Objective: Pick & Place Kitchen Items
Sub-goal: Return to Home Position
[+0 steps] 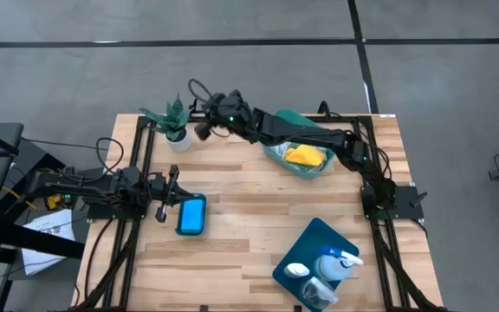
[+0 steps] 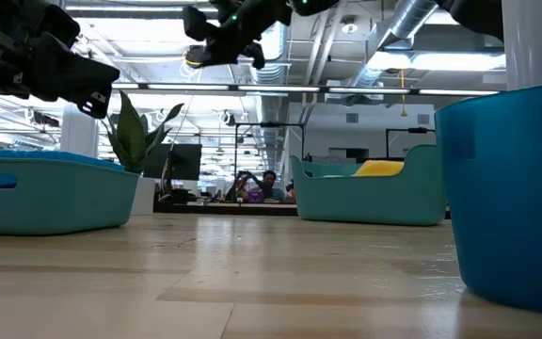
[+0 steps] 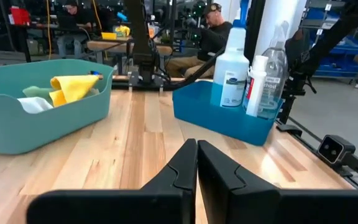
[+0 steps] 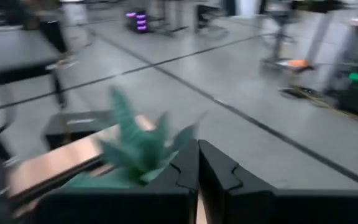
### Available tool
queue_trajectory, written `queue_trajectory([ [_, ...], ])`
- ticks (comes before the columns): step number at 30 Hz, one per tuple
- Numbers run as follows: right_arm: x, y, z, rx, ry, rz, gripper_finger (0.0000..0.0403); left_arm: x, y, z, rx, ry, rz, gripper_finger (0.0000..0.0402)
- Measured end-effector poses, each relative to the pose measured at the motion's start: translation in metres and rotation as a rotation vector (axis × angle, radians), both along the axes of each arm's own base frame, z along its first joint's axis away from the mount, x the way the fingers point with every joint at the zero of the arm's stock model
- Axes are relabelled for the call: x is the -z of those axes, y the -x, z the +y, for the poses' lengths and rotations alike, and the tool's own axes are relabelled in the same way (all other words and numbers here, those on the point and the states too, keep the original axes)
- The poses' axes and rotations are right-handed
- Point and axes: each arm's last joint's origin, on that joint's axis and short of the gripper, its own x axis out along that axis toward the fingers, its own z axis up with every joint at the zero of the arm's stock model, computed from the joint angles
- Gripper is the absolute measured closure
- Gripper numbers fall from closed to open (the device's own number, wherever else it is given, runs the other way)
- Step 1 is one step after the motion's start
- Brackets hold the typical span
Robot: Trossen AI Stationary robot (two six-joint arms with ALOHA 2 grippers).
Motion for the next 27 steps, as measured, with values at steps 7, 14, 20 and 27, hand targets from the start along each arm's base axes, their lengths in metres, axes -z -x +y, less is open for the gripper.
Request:
queue_trajectory([
  [7, 0.033, -0.002, 0.008, -0.239, -0.017, -0.041, 0.0403, 0.000, 0.000, 0.000, 0.000, 0.000, 0.005, 0.0396],
  [14, 0.061, 0.021, 0.021, -0.376, -0.013, -0.024, 0.0403, 0.000, 0.000, 0.000, 0.001, 0.000, 0.004, 0.0390],
  [20, 0.085, 0.041, 0.046, -0.558, 0.015, -0.046, 0.0403, 0.000, 0.000, 0.000, 0.000, 0.000, 0.003, 0.0392],
  [27, 0.120, 0.063, 0.083, -0.751, 0.092, -0.218, 0.0403, 0.000, 0.000, 0.000, 0.001, 0.000, 0.004, 0.0387],
])
